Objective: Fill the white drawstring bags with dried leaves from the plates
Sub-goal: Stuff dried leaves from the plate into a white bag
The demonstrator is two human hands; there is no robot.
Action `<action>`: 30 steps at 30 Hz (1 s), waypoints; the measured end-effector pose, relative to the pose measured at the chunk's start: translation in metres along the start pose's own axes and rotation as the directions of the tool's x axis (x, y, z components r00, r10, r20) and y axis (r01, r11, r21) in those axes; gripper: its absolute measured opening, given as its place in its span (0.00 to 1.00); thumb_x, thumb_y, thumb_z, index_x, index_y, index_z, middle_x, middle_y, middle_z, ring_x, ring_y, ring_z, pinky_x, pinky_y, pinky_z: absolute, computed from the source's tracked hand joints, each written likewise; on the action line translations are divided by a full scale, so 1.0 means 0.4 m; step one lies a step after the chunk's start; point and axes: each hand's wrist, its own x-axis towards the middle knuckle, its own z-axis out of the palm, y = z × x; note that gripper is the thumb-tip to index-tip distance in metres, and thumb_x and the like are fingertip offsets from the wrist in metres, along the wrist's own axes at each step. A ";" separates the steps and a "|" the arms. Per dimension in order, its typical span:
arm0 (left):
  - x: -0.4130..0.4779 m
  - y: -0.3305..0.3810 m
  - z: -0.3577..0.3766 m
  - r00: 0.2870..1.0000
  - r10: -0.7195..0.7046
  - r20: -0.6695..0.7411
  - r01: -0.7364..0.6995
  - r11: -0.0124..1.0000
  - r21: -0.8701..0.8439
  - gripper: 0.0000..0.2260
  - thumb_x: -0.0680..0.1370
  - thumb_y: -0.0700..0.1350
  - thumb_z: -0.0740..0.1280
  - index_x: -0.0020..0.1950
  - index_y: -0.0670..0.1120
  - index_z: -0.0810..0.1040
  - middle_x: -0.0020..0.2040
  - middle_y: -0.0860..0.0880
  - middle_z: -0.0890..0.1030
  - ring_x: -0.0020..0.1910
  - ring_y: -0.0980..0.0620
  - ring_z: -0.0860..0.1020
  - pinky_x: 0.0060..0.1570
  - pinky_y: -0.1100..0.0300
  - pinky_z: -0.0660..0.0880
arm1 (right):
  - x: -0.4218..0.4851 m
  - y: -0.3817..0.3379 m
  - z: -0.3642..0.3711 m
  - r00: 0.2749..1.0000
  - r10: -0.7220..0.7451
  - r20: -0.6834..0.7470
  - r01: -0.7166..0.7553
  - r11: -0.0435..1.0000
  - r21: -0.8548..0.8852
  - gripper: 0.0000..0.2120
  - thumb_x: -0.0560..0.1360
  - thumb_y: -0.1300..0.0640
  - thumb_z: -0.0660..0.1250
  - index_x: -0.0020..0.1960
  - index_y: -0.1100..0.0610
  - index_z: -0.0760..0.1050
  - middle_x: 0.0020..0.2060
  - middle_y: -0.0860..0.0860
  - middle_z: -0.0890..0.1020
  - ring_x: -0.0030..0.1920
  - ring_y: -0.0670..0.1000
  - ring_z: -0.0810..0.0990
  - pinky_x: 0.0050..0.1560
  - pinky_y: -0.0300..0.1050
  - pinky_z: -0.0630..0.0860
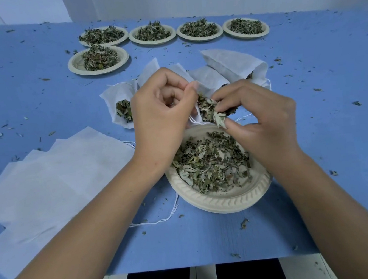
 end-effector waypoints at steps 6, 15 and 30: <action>-0.008 0.001 0.007 0.996 0.029 0.081 -0.029 1.000 -0.006 0.09 0.77 0.37 0.70 0.38 0.44 0.75 0.26 0.49 0.77 0.23 0.57 0.73 0.25 0.64 0.70 | 0.002 0.003 0.008 0.982 0.057 0.177 -0.040 0.994 -0.102 0.09 0.64 0.75 0.66 0.40 0.65 0.78 0.37 0.56 0.81 0.39 0.56 0.79 0.41 0.47 0.73; 0.005 -0.006 -0.001 0.998 0.012 0.058 -0.011 1.000 -0.017 0.08 0.77 0.39 0.70 0.39 0.43 0.75 0.26 0.48 0.78 0.23 0.56 0.75 0.26 0.65 0.71 | 0.010 0.001 -0.013 0.986 0.075 0.152 -0.096 0.986 0.136 0.05 0.71 0.72 0.72 0.46 0.66 0.80 0.45 0.59 0.79 0.43 0.51 0.79 0.46 0.43 0.79; 0.003 -0.011 0.004 1.000 -0.019 -0.002 0.019 0.998 -0.068 0.08 0.77 0.38 0.70 0.39 0.42 0.75 0.25 0.52 0.76 0.22 0.53 0.73 0.24 0.57 0.71 | 0.011 0.001 -0.015 0.999 0.024 0.047 -0.028 0.994 0.101 0.13 0.69 0.75 0.57 0.39 0.66 0.78 0.38 0.56 0.82 0.43 0.56 0.80 0.48 0.53 0.75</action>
